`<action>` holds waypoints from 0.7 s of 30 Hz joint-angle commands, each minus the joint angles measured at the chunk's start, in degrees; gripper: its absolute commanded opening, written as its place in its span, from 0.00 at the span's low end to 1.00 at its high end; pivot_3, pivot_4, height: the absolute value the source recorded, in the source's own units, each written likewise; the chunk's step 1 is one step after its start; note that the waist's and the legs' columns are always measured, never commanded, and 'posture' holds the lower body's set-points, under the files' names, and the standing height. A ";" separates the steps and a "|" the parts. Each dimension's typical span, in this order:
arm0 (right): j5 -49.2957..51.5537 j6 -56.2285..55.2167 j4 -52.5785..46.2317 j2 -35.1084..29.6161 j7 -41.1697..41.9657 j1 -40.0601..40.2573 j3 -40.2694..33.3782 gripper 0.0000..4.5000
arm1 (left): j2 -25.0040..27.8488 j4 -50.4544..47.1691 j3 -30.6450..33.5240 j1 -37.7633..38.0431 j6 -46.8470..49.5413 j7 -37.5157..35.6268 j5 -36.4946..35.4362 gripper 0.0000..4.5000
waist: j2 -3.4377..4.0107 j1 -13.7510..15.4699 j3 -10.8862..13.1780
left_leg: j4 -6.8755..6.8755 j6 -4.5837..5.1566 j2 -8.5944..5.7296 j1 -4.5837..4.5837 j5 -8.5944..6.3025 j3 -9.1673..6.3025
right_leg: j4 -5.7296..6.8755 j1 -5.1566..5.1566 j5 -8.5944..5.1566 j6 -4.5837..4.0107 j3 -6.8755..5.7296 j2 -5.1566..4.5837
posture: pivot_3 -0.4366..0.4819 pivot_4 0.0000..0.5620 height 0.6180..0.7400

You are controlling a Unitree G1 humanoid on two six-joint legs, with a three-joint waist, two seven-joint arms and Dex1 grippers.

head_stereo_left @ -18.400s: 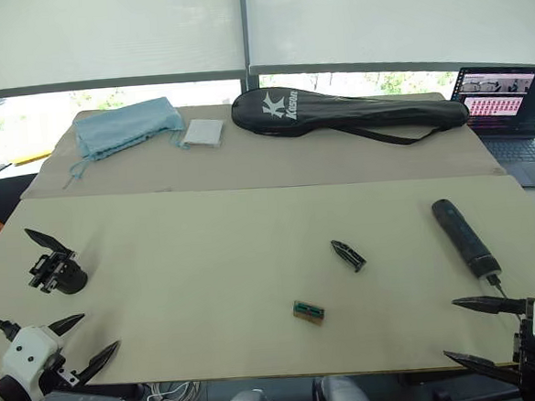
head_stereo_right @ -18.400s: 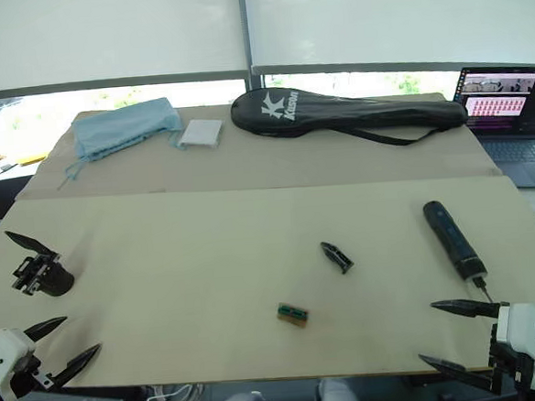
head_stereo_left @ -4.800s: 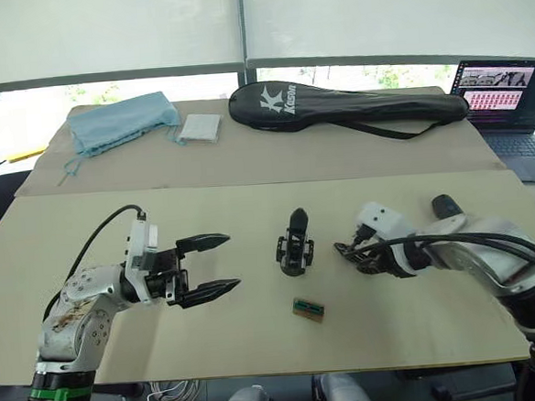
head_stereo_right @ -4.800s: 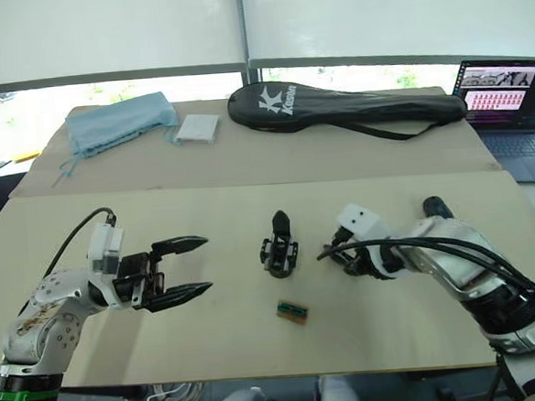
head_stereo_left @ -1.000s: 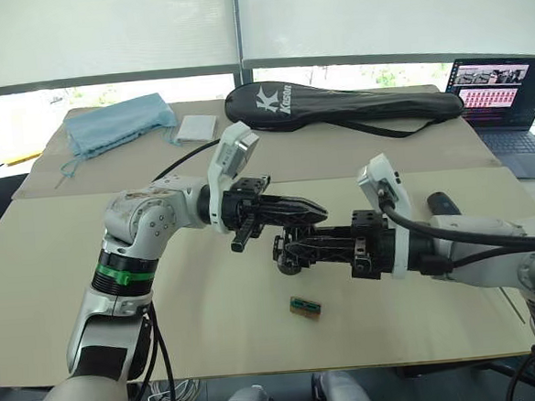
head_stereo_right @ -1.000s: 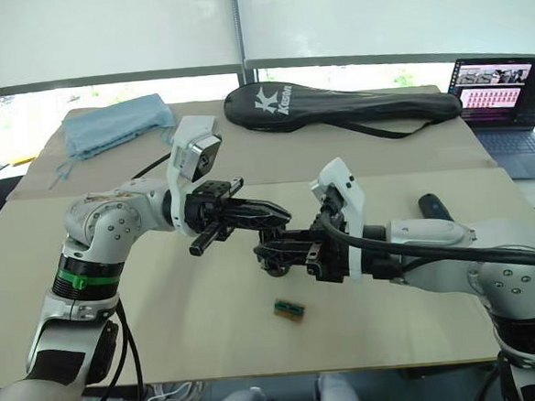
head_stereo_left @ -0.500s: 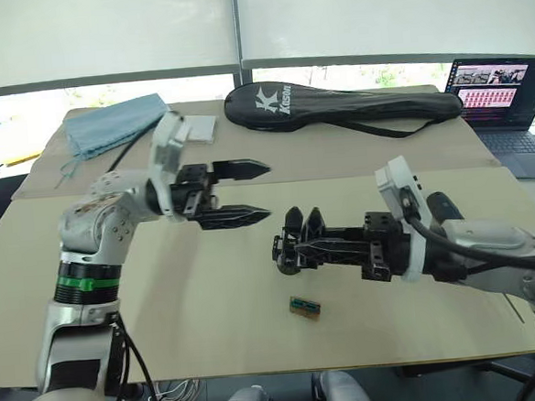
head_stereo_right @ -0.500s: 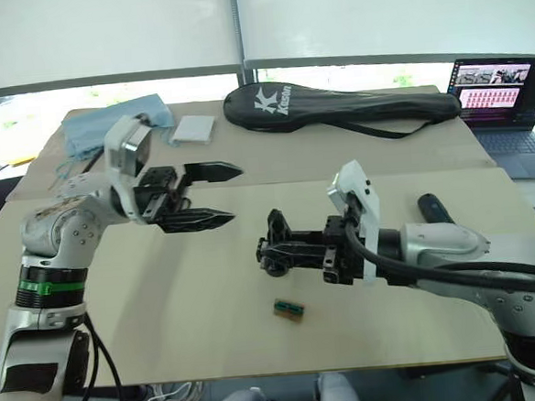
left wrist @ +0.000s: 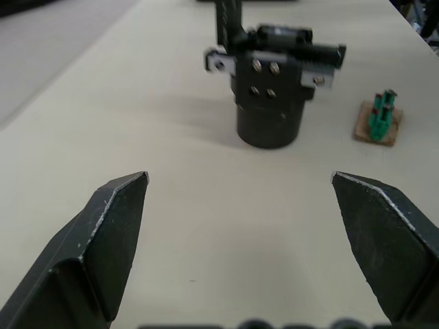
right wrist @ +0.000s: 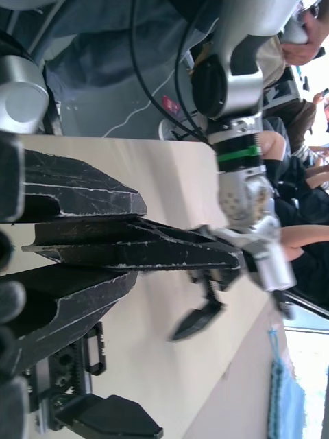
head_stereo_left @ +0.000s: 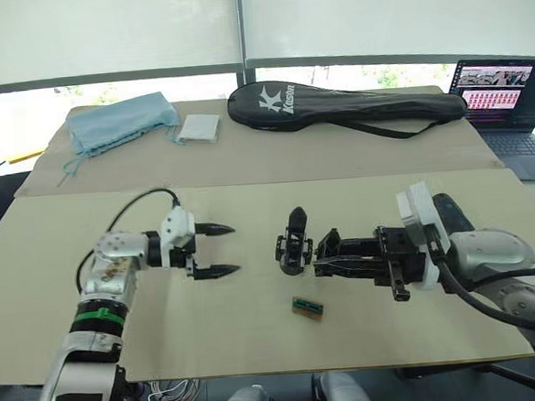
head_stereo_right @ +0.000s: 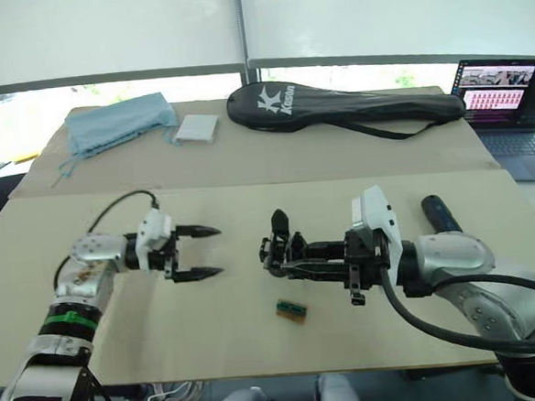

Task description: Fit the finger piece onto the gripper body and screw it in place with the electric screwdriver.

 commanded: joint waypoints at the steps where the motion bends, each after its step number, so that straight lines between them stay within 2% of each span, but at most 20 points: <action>1: -6.51 -6.74 1.95 1.93 1.89 -1.43 1.06 0.09 | -2.85 2.53 -1.56 -1.36 -3.82 2.05 2.83 1.00 | 0.00 0.02 0.00 | 0.01 0.01 0.00 -0.01 -0.01 0.00 | 0.00 0.00 0.00 0.01 0.01 0.00 | 0.48 0.27 1.00; 4: -9.12 -9.96 4.23 4.84 2.30 -2.28 1.20 0.09 | -5.72 6.06 -2.83 -2.66 -6.89 3.01 4.83 1.00 | -0.01 -0.05 0.00 | 0.02 0.02 -0.01 -0.02 -0.01 0.00 | 0.00 -0.01 0.01 0.02 0.01 0.00 | 0.48 0.27 1.00; 11: -13.26 -14.14 5.12 5.81 6.12 0.31 2.20 0.09 | -11.17 12.34 -4.47 -6.62 -10.72 4.66 7.65 1.00 | -0.01 -0.02 0.00 | 0.06 0.01 0.00 -0.03 -0.01 0.00 | 0.03 -0.01 0.01 0.02 -0.01 0.00 | 0.48 0.27 1.00; 21: -14.00 -15.39 3.93 6.68 6.50 4.21 1.28 0.09 | -16.28 14.32 -6.51 -9.44 -10.95 4.33 9.46 1.00 | -0.01 -0.33 0.00 | 0.12 0.02 -0.01 -0.04 -0.01 0.00 | 0.13 -0.01 0.01 0.02 0.02 0.00 | 0.48 0.27 1.00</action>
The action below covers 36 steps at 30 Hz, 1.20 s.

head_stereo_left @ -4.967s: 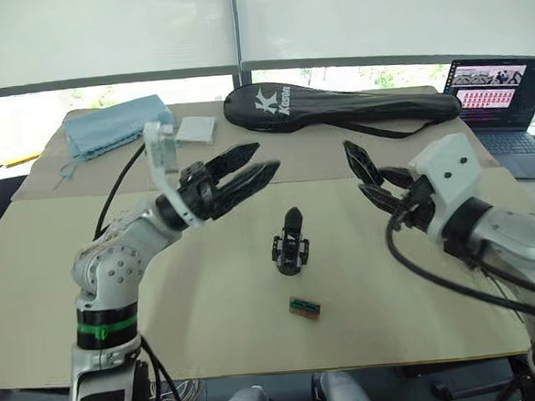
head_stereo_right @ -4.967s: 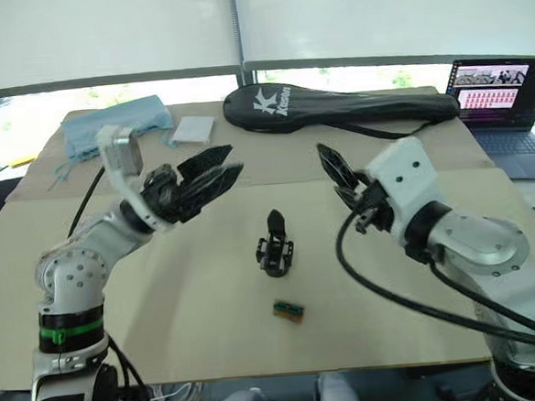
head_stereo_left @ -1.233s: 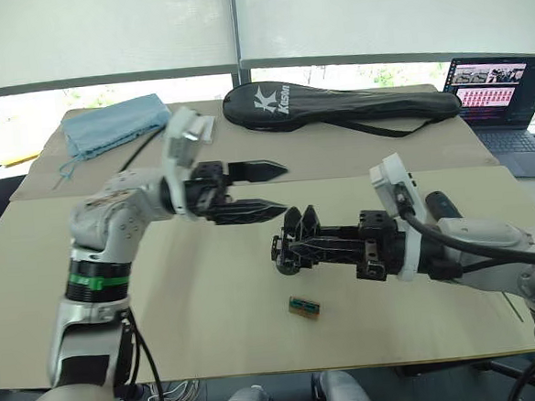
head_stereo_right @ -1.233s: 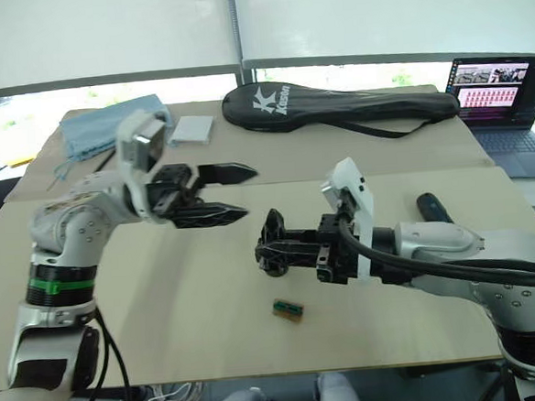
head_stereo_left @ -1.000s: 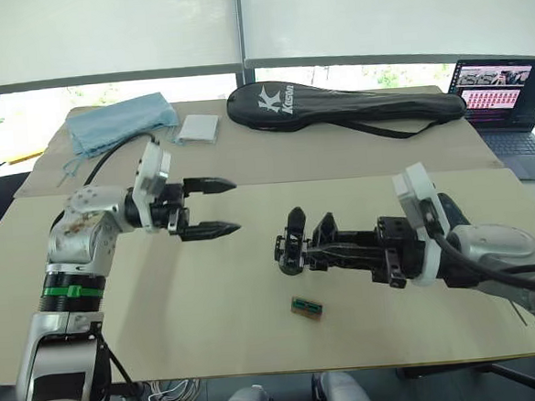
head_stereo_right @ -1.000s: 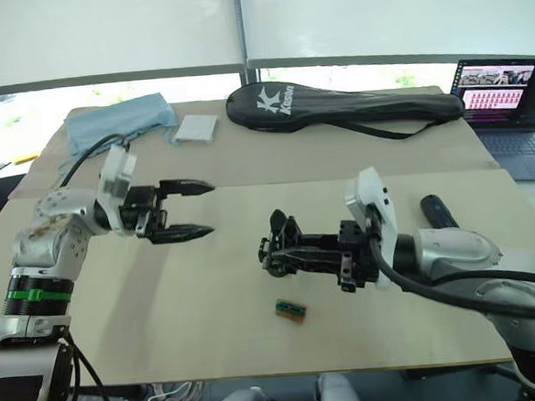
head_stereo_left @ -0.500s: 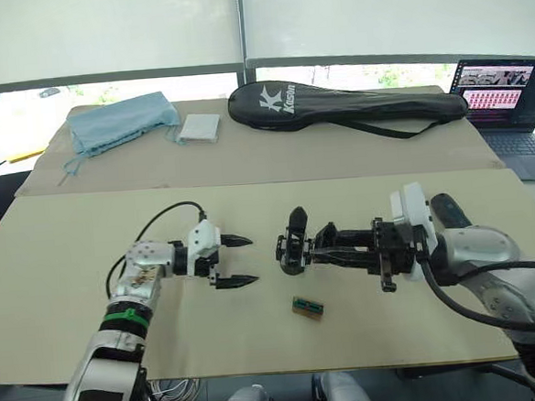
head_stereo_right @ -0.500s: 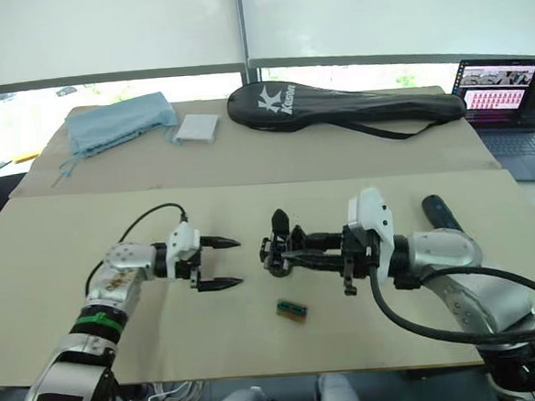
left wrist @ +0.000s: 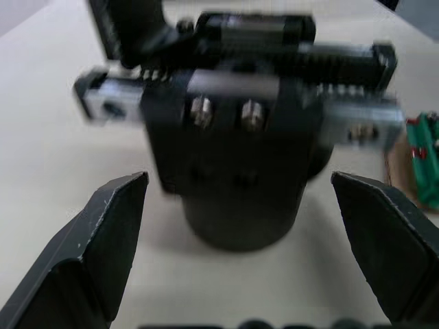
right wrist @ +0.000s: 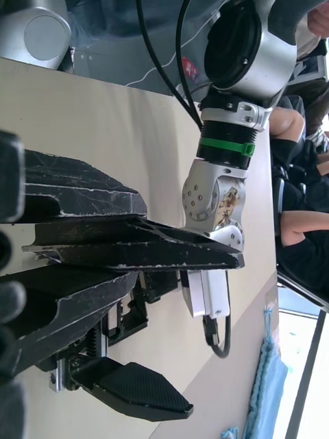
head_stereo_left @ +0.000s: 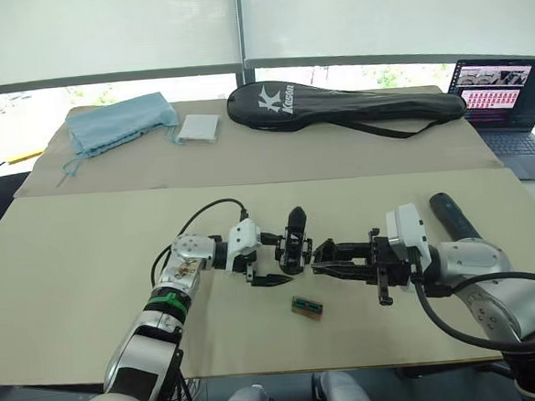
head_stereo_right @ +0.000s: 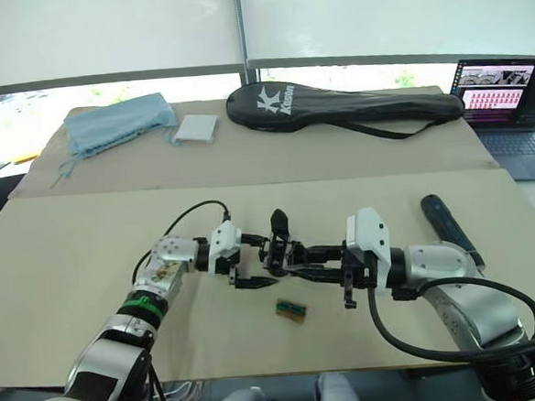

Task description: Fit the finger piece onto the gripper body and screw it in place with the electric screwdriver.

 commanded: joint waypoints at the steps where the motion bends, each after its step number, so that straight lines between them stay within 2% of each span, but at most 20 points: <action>1: 0.11 -2.00 -2.14 0.44 0.03 0.57 -1.63 0.09 | -0.59 0.23 -0.60 -1.16 -1.14 0.16 0.98 1.00 | 0.00 -0.16 0.00 | 0.00 0.00 0.01 0.00 0.00 0.00 | 0.00 0.00 0.00 0.00 0.00 0.01 | 0.48 0.27 1.00; 17: -0.11 -2.11 -3.57 0.44 -0.71 3.25 -2.32 0.09 | -0.91 5.89 -0.17 -2.60 -2.74 0.47 2.20 1.00 | 0.00 -0.09 0.00 | 0.04 0.00 0.00 0.02 0.00 0.00 | 0.11 -0.02 0.00 0.00 0.01 0.00 | 0.48 0.27 1.00; 20: -0.05 -1.95 -3.72 0.41 -0.82 3.25 -2.22 0.09 | -1.04 5.84 -0.22 -2.53 -1.76 0.07 2.07 0.81 | 0.00 -0.09 0.00 | 0.05 0.00 0.00 0.02 0.00 0.00 | 0.11 -0.01 0.00 0.00 0.01 0.00 | 0.48 0.27 1.00; 22: -0.02 -1.82 -3.74 0.45 -0.91 3.07 -2.09 0.09 | -1.13 5.79 -0.22 -2.42 -1.41 -0.02 2.01 0.58 | 0.00 -0.09 0.00 | 0.05 0.00 0.00 0.02 0.00 0.00 | 0.12 -0.01 0.00 0.00 0.01 0.00 | 0.48 0.27 1.00; 23: 0.00 -1.74 -3.70 0.50 -0.92 2.85 -1.98 0.09 | -1.22 5.79 -0.19 -2.36 -1.22 0.10 2.01 0.51 | 0.00 -0.09 0.00 | 0.05 0.00 0.00 0.02 0.00 0.00 | 0.12 -0.01 0.00 0.00 0.01 0.01 | 0.48 0.27 1.00; 27: -0.14 -1.91 -3.25 0.92 -0.72 1.83 -1.29 0.09 | -1.54 5.44 -0.19 -1.98 -0.75 0.19 2.10 0.51 | 0.00 -0.08 0.00 | 0.06 0.00 0.00 0.02 0.00 0.00 | 0.12 -0.01 0.00 0.00 0.01 0.00 | 0.48 0.27 1.00; 36: -6.35 -3.97 3.78 7.87 -2.31 -8.57 5.12 0.09 | -1.54 5.19 -0.83 -1.57 -1.31 1.01 3.22 0.51 | -0.01 -0.05 -0.02 | 0.12 0.00 -0.01 0.05 0.00 0.01 | 0.20 0.00 0.00 0.00 0.01 0.00 | 0.48 0.27 1.00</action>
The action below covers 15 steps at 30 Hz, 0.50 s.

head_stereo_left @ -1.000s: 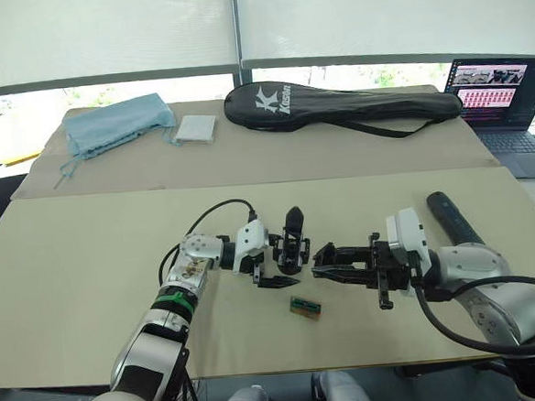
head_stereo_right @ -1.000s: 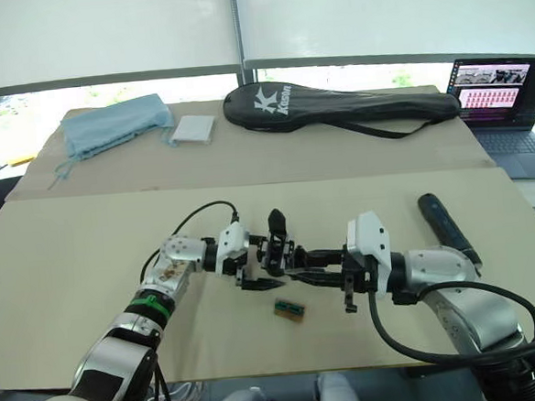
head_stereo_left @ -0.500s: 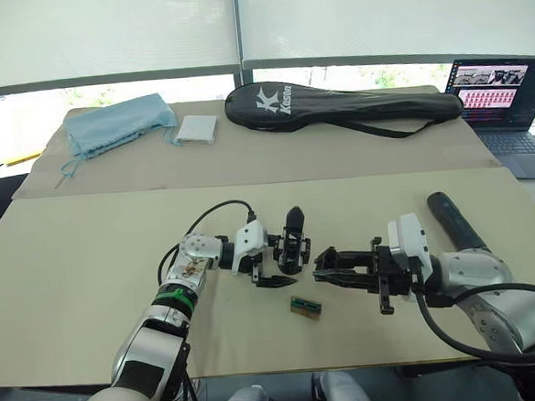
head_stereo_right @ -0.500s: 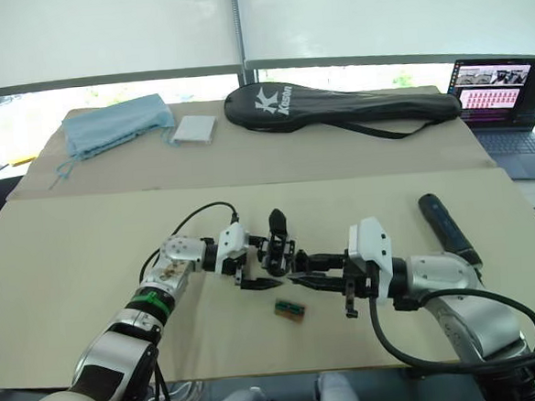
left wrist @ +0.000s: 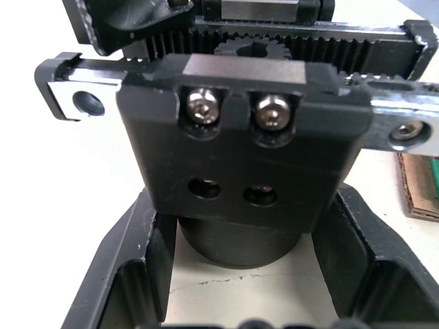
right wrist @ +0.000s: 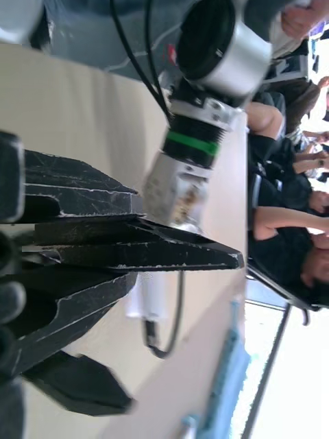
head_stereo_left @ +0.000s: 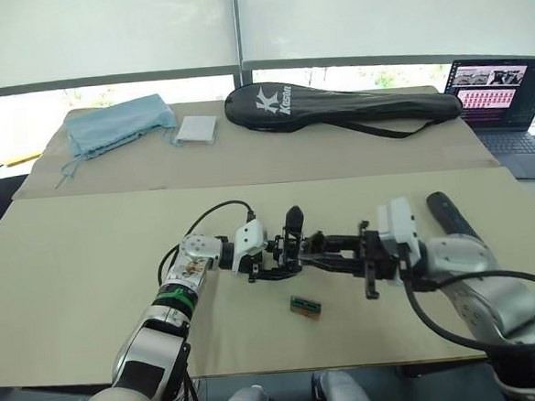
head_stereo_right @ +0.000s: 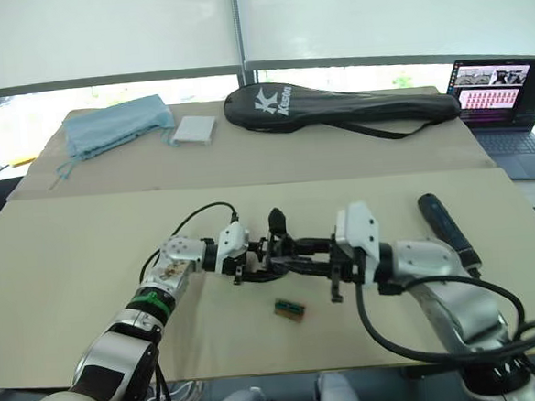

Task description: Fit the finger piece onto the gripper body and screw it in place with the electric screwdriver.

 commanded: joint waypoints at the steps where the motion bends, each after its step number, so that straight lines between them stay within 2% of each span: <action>1: -2.54 -2.16 2.34 1.65 -0.01 -2.21 2.14 0.09 | -0.10 -0.30 -0.64 0.31 -0.02 0.15 1.09 0.51 | 0.00 0.00 -0.02 | 0.01 0.00 0.00 0.00 0.00 0.00 | 0.00 0.00 0.00 0.00 -0.01 0.00 | 0.48 0.27 1.00; 15: -6.79 -4.34 11.39 5.21 2.76 -5.35 4.88 0.09 | 0.32 -1.13 -1.28 1.16 0.88 0.09 1.49 0.51 | 0.01 -0.08 -0.02 | 0.10 0.00 -0.03 0.00 0.00 0.00 | 0.04 -0.01 0.00 0.00 0.00 0.00 | 0.48 0.27 1.00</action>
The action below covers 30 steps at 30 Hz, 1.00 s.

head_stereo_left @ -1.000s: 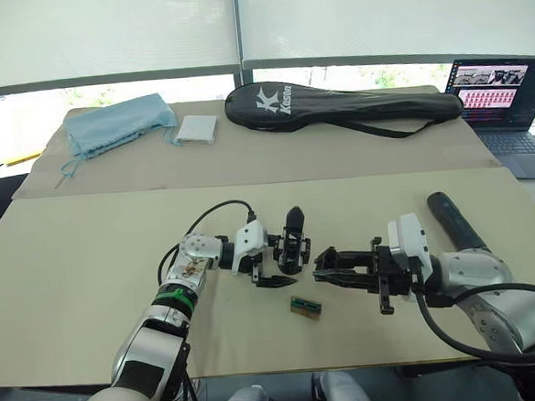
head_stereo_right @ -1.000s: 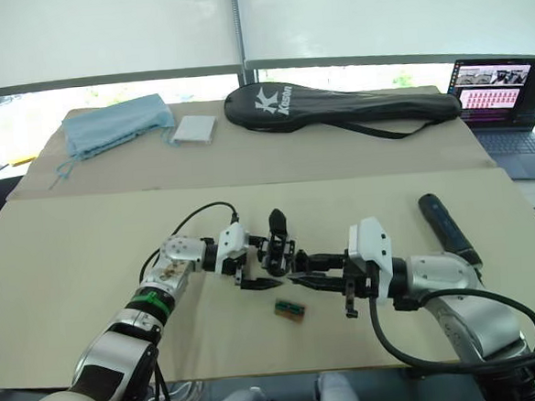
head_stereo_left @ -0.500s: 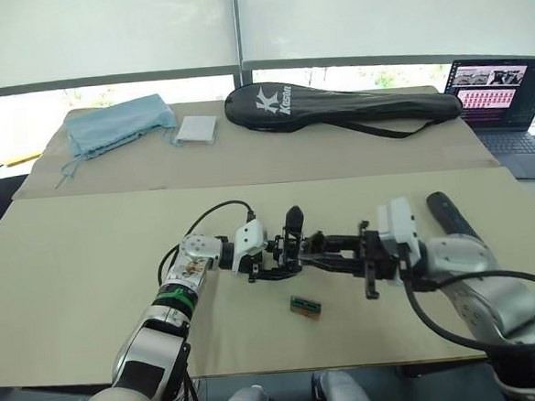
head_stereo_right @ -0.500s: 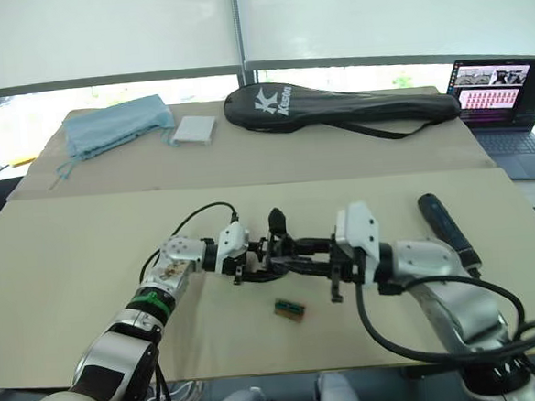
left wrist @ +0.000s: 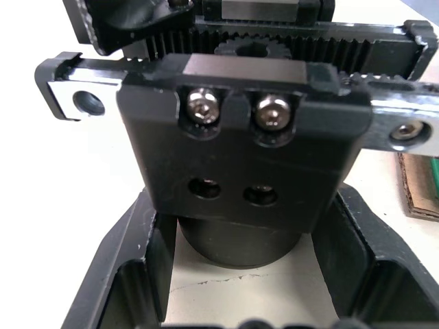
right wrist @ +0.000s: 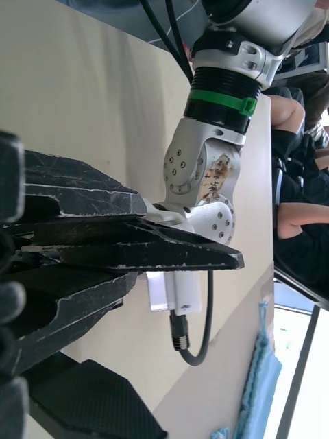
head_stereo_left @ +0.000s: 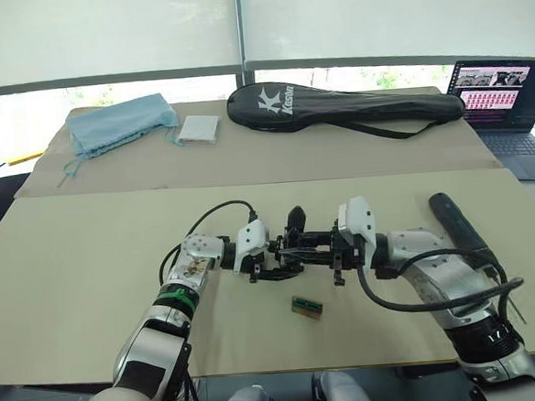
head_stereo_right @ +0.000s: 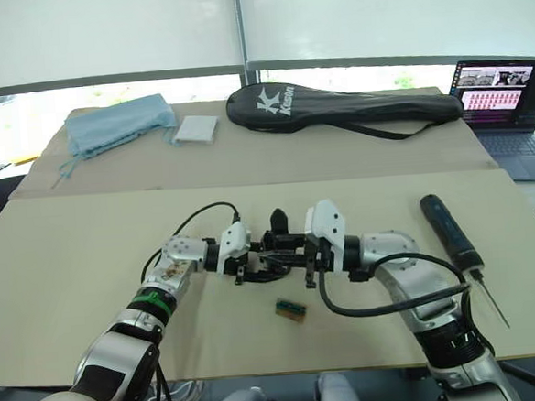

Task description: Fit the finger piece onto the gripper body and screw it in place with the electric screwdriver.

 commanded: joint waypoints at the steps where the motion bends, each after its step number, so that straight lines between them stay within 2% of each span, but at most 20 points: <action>1: 0.27 -1.80 -0.57 0.31 1.23 -1.48 -0.49 0.09 | 0.21 -0.70 -0.87 1.06 0.80 -0.15 1.15 0.51 | 0.00 -0.02 0.00 | 0.00 0.00 0.00 0.00 0.00 0.00 | 0.00 0.00 0.00 0.00 0.00 0.00 | 0.48 0.27 1.00; 30: -1.94 1.37 3.50 1.05 3.70 -2.32 1.23 0.09 | 1.15 -3.20 -1.36 2.49 2.73 0.38 1.38 0.51 | 0.02 -0.14 -0.01 | 0.00 0.00 0.01 0.00 0.00 0.00 | 0.02 -0.01 0.00 0.00 0.01 0.01 | 0.48 0.27 1.00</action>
